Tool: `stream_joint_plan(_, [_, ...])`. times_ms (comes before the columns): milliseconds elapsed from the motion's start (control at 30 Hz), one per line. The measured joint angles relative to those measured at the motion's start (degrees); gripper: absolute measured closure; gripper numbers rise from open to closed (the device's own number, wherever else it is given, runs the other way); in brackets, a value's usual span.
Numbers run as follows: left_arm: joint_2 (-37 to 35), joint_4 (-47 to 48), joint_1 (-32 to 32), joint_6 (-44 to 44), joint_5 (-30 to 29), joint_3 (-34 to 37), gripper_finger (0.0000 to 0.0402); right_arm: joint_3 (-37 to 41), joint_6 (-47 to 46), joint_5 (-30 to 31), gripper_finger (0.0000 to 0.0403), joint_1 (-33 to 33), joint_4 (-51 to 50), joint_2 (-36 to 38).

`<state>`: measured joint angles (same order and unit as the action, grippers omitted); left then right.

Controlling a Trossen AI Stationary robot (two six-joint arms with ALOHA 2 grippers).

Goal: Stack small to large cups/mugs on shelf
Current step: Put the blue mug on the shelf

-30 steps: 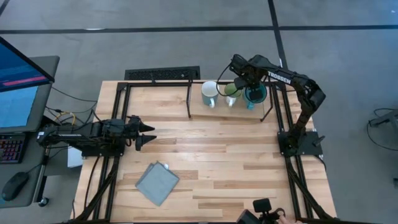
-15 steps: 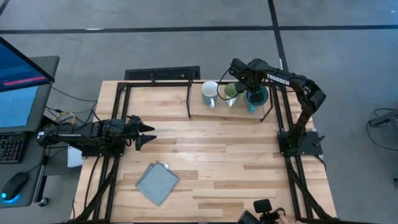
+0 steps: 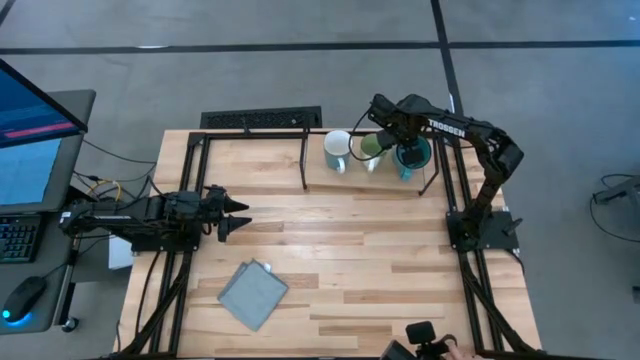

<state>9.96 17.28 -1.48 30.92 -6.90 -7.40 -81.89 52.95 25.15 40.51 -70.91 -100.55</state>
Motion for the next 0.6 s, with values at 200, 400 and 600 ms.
stream_joint_plan(200, [0.0, 0.0, -0.02, 0.0, 0.0, 0.0, 0.014, 0.0, 0.0, -0.26, 0.0335, 0.02, -0.13, 0.0])
stream_joint_plan(400, [0.0, 0.03, 0.0, 0.0, 0.0, 0.0, 0.014, 0.0, 0.0, -0.49, 0.0335, 0.02, -0.13, 0.0])
stream_joint_plan(600, [0.02, 0.4, -0.02, -0.01, 0.0, 0.0, 0.014, 0.0, 0.0, -0.85, 0.0316, 0.02, -0.17, 0.0])
